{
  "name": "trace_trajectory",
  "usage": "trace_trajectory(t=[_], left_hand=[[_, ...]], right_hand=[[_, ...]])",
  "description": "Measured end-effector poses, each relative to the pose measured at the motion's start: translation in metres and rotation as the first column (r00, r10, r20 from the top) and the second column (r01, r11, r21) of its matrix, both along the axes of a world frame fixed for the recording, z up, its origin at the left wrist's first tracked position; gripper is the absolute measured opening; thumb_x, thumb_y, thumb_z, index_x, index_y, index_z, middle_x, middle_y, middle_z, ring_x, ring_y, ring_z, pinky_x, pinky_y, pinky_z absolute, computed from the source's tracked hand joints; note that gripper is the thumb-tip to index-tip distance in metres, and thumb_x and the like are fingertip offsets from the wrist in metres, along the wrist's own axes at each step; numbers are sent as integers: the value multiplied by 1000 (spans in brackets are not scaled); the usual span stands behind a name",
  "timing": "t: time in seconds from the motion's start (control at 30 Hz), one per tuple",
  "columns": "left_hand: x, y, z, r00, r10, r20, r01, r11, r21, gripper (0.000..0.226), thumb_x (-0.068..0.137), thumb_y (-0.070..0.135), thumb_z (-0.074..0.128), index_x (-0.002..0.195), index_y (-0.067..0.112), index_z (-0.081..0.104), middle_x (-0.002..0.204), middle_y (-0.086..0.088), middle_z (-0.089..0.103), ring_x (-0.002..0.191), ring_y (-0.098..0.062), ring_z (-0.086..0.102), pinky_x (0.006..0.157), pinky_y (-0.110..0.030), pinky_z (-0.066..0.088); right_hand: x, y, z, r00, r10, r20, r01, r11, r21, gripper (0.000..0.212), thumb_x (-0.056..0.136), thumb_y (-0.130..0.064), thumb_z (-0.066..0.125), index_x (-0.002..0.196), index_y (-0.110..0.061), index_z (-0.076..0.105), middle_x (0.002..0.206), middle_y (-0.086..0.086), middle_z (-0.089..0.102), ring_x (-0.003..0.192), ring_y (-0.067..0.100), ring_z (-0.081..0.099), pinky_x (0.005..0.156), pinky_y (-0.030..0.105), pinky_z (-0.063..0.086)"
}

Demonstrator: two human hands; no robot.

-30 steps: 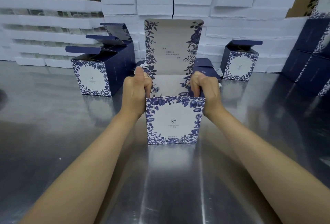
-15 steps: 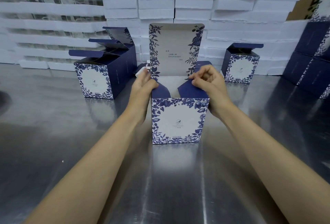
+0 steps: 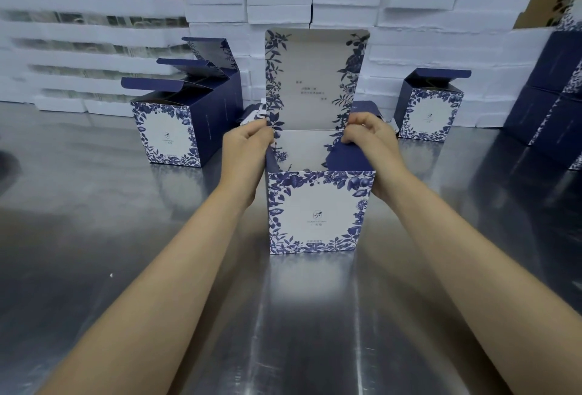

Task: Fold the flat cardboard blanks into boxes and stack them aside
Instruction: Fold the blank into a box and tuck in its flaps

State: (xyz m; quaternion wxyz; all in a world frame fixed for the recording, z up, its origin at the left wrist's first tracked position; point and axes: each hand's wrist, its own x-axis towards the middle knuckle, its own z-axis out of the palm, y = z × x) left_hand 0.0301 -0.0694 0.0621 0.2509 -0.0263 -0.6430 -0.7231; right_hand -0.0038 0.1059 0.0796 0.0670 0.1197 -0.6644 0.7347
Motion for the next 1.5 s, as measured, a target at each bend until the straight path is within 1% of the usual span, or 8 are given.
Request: trace_trajectory(t=[0.23,0.37,0.53,0.7,1.0,1.23,1.37,1.5], left_hand=[[-4,-1,-7,1000,24,-1,-24,1000,-1,13,80,2,49,72,-7,44,71,-14,36,69,-24,28,58,-30,23],[-6,2,-17,989,147,15,-147,989,21,21,98,18,47,100,22,68,103,4,69,94,-11,63,82,-24,49],[-5,8,-28,976,217,-21,-214,972,95,30,102,17,35,114,14,62,101,10,65,77,13,60,67,-7,45],[1,13,-29,991,51,-125,-51,999,5,32,89,35,46,117,24,55,119,10,59,117,-9,56,100,-26,43],[-6,8,-25,960,81,-267,-105,991,-78,34,96,8,45,124,27,50,123,8,59,120,-5,53,104,-22,39],[-7,5,-36,962,-10,-274,-33,988,-151,29,98,28,36,105,17,62,125,-5,60,123,-25,52,108,-52,35],[-4,-3,-42,950,-133,-282,46,955,-294,60,92,66,39,123,19,56,143,1,49,137,-15,40,115,-43,30],[-7,-8,-43,958,-146,-247,54,937,-345,71,87,74,37,141,27,42,154,7,35,143,-6,28,119,-38,21]], right_hand=[[-3,-3,-4,1000,-6,-25,6,1000,-23,26,84,6,50,76,-18,57,56,-16,56,53,-2,50,53,13,40],[-4,-2,-14,998,-63,8,63,990,-126,26,93,-2,46,89,-19,66,84,-8,66,75,3,62,65,12,47],[-2,6,-34,990,73,124,-33,952,-304,29,98,-19,39,95,-13,67,84,-4,73,86,11,68,86,25,50],[-5,10,-29,960,227,167,-192,960,-203,58,82,-48,62,133,-21,54,122,-9,63,119,10,57,101,32,44],[-16,9,-20,994,106,-27,-108,985,-133,18,94,-9,57,103,-24,63,106,-6,65,97,11,62,88,29,47],[-12,7,-29,992,-14,-122,2,995,-97,34,86,-19,51,111,-5,70,112,1,71,112,16,62,103,34,46],[-14,14,-28,997,73,-13,-73,992,-104,39,90,-34,48,113,-15,72,103,-7,74,95,4,66,68,11,49],[-11,18,-22,975,223,-7,-223,975,-25,40,81,-54,58,105,-28,75,111,-6,72,98,7,66,80,18,49]])
